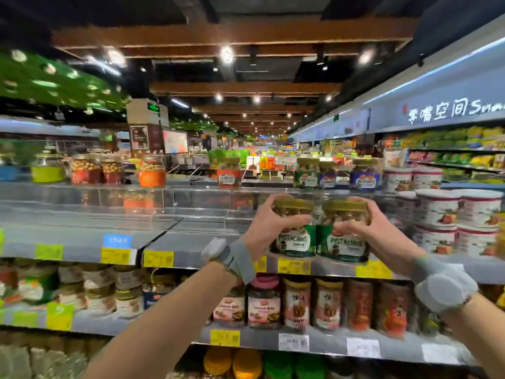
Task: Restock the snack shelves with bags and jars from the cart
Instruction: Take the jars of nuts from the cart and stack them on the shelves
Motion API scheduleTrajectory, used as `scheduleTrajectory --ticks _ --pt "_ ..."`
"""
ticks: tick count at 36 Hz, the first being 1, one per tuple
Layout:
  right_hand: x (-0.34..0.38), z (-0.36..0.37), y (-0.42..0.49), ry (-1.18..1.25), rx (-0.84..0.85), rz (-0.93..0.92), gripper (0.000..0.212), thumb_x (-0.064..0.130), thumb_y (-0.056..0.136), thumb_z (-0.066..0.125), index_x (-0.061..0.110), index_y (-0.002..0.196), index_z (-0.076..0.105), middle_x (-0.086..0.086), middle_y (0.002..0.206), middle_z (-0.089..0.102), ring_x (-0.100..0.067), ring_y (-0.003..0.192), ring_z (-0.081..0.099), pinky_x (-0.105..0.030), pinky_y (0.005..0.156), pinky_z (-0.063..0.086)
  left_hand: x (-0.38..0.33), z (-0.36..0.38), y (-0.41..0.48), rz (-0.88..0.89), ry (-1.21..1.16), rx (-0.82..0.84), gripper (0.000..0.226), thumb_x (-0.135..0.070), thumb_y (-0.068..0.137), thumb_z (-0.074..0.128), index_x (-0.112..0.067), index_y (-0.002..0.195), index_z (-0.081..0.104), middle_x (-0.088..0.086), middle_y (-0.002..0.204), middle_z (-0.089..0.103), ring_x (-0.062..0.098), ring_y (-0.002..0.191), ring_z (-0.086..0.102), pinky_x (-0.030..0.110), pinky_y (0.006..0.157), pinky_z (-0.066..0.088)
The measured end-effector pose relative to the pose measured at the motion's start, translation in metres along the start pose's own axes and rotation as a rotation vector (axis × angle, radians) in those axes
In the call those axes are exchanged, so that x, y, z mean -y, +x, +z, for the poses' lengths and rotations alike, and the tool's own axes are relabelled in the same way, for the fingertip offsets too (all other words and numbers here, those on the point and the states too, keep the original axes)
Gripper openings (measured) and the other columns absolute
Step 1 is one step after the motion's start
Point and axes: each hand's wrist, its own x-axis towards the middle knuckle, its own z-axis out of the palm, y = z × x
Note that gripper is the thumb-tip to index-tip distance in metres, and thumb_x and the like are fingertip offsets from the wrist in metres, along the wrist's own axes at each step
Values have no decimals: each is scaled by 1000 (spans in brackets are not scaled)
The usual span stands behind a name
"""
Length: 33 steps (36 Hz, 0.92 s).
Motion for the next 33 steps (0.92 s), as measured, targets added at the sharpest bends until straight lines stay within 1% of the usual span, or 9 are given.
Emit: scheduleTrajectory --ticks 3,5,10,13,18,25,28,31,33 --pt "11 -11 31 -86 14 -43 90 46 53 95 38 129 46 -5 112 73 -20 100 72 -37 91 51 -7 4 19 14 69 -48 65 -24 69 93 -26 124 57 -3 113 68 8 99 67 22 80 56" --pt "15 -17 48 -132 8 -70 86 43 55 94 35 127 47 -2 112 71 -18 98 71 -30 82 52 -11 7 31 26 93 -84 67 -20 70 92 -23 126 55 -5 109 65 3 91 65 15 69 53" --pt "26 -47 90 -202 -52 -141 83 40 63 91 29 130 42 5 112 64 -11 95 64 -25 65 44 -19 9 68 64 142 -136 78 -26 67 94 -27 130 48 -2 114 66 7 94 67 27 86 56" --pt "38 -61 119 -243 -42 -188 81 39 69 88 27 132 39 1 116 58 -9 91 58 -26 65 43 -28 4 88 88 157 -197 77 -18 70 91 -24 131 46 -6 108 64 -8 78 66 19 78 54" --pt "65 -71 166 -279 -73 -246 84 39 65 91 25 130 41 -3 115 60 -22 98 61 -37 76 51 -38 -14 114 92 226 -314 90 -32 62 96 -29 136 43 4 128 59 21 110 63 40 98 54" --pt "93 -70 220 -316 -66 -329 78 26 67 89 19 132 46 9 105 58 -9 94 59 -24 70 46 -45 -35 153 106 125 -386 85 -14 66 92 -24 136 45 4 123 64 26 107 67 48 96 56" --pt "98 -59 237 -391 -50 -349 56 24 71 87 20 116 55 10 97 62 -7 89 59 -22 69 46 -46 -41 163 128 103 -403 83 -15 68 91 -25 135 43 4 125 62 26 107 67 46 94 57" --pt "100 -37 255 -475 -47 -359 79 32 64 91 19 130 51 6 105 64 -8 92 60 -26 74 50 -46 -53 171 144 79 -399 84 -17 71 90 -25 138 40 2 123 61 24 105 67 41 87 58" --pt "99 -25 264 -549 -41 -371 86 37 61 92 18 134 49 2 113 64 -15 98 61 -32 84 53 -47 -58 174 153 84 -392 83 -18 74 89 -25 139 39 -5 115 60 14 98 66 26 73 56"
